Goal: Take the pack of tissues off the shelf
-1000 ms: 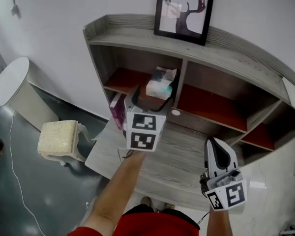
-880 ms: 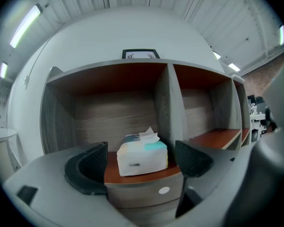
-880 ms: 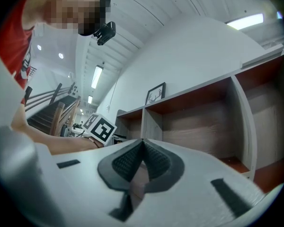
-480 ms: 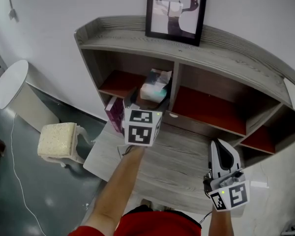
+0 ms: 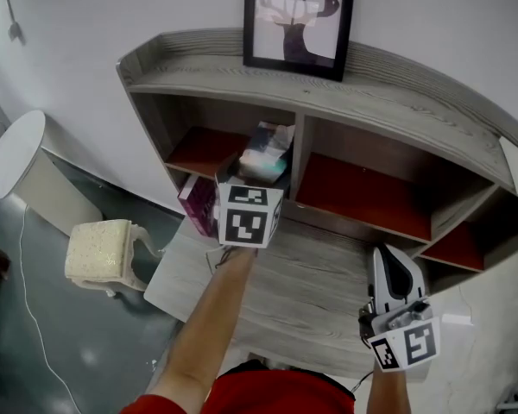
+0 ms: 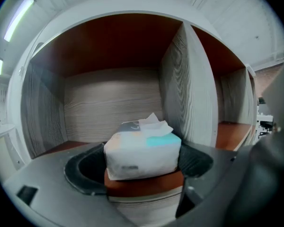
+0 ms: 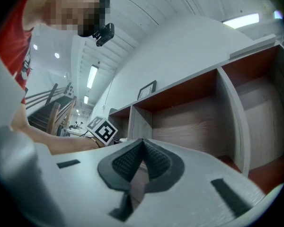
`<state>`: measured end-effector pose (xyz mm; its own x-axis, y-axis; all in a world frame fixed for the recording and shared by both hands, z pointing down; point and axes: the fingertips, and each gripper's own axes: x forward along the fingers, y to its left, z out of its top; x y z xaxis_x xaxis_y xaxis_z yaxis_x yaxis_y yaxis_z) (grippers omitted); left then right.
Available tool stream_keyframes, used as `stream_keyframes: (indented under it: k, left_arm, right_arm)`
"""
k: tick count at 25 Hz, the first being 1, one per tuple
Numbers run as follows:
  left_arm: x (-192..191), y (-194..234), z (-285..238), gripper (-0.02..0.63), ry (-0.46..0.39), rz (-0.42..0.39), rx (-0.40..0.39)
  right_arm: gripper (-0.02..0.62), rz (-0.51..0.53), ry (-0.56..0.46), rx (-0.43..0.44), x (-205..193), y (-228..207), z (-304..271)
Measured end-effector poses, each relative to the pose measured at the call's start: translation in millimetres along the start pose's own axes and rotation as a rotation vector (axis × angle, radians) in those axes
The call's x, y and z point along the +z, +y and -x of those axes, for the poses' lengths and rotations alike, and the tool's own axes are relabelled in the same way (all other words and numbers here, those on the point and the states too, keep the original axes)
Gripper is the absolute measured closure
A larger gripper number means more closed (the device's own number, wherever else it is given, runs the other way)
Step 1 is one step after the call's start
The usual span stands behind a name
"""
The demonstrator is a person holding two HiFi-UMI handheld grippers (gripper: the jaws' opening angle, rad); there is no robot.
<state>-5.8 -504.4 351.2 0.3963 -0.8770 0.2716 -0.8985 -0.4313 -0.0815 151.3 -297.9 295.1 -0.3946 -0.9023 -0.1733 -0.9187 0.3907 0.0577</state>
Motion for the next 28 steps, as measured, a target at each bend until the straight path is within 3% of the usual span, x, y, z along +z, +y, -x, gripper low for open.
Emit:
stream_keyframes:
  k: [4, 15, 28]
  left_arm:
    - [-3, -1, 6, 0.199, 0.009, 0.013, -0.016]
    - [9, 8, 21, 0.201, -0.073, 0.024, 0.015]
    - [19, 14, 90, 0.201, -0.223, 0.027, -0.018]
  right_arm:
    - [0.591, -0.006, 0.004, -0.003, 0, 3, 3]
    - [0.591, -0.019, -0.002, 0.023, -2, 10, -7]
    - [0.591, -0.012, -0.024, 0.090, -3, 25, -36]
